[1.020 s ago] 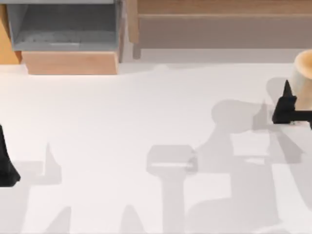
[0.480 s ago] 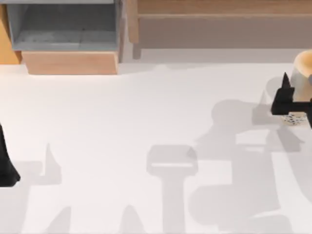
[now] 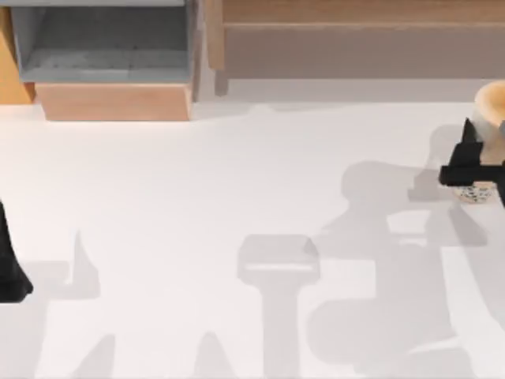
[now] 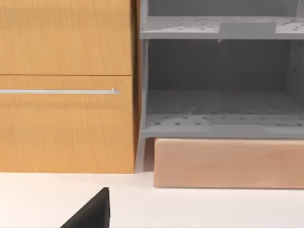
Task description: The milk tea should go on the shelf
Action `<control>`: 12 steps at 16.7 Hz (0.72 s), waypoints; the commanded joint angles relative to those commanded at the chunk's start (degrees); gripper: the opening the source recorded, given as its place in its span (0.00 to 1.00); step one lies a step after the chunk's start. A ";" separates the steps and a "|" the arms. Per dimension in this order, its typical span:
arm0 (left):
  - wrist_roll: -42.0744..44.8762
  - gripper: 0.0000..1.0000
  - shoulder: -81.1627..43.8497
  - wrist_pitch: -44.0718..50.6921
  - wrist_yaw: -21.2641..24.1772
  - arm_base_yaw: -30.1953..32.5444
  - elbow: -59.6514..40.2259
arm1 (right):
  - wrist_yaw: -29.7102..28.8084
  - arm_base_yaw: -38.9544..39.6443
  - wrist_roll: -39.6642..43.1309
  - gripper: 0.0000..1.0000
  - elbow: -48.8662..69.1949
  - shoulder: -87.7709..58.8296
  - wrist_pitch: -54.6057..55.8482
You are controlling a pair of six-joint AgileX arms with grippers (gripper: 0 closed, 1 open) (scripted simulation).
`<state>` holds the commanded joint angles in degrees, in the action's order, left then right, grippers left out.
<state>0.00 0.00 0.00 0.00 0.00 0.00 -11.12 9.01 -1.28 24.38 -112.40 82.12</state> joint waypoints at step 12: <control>0.00 1.00 0.00 0.00 0.00 0.00 0.00 | 0.01 0.06 -0.09 0.00 -0.07 0.04 0.00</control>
<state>0.00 0.00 0.00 0.00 0.00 0.00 -11.11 9.07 -1.37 24.31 -112.37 82.12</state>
